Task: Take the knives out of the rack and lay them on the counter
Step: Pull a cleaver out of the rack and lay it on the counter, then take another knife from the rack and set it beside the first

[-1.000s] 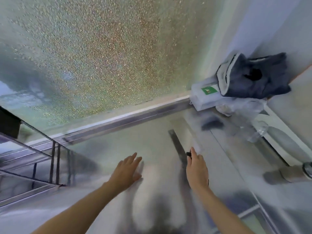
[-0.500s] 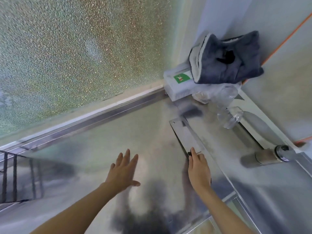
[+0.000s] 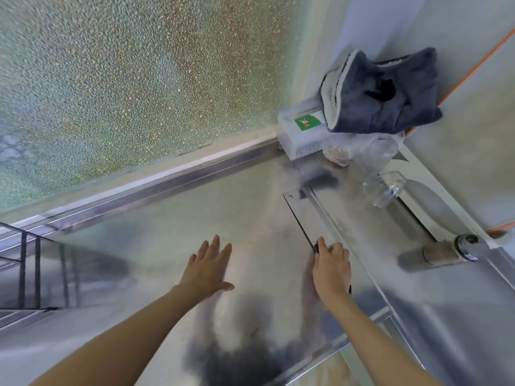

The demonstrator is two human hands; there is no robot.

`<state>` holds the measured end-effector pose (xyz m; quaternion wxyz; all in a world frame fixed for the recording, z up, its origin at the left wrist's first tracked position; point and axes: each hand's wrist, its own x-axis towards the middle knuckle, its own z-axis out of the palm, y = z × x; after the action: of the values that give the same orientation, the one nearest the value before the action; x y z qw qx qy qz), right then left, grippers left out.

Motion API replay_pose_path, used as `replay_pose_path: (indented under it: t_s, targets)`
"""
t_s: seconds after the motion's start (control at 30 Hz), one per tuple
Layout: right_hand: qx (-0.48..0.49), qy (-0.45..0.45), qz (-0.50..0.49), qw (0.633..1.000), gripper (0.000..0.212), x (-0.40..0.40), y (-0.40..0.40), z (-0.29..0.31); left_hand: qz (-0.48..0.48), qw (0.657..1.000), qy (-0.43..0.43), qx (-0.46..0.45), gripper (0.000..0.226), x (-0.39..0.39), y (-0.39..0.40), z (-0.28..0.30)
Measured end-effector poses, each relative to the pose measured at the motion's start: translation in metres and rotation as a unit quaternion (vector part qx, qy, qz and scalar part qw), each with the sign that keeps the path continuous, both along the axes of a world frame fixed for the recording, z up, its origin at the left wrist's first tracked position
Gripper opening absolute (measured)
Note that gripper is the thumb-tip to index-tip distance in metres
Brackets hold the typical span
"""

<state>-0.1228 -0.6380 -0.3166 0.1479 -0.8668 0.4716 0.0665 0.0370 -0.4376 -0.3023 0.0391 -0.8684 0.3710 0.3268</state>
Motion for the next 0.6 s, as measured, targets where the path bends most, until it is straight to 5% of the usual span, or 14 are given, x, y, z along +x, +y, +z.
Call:
replay_pose_path:
  t_s: [0.37, 0.6]
  targets:
    - [0.043, -0.134, 0.196, 0.971, 0.04, 0.089, 0.083, 0.089, 0.08, 0.991, -0.06, -0.089, 0.064, 0.038, 0.086, 0.093]
    - [0.021, -0.3, 0.369, 0.879, 0.032, 0.189, 0.223, 0.218, 0.17, 0.949, -0.211, -0.158, 0.059, 0.07, 0.256, 0.208]
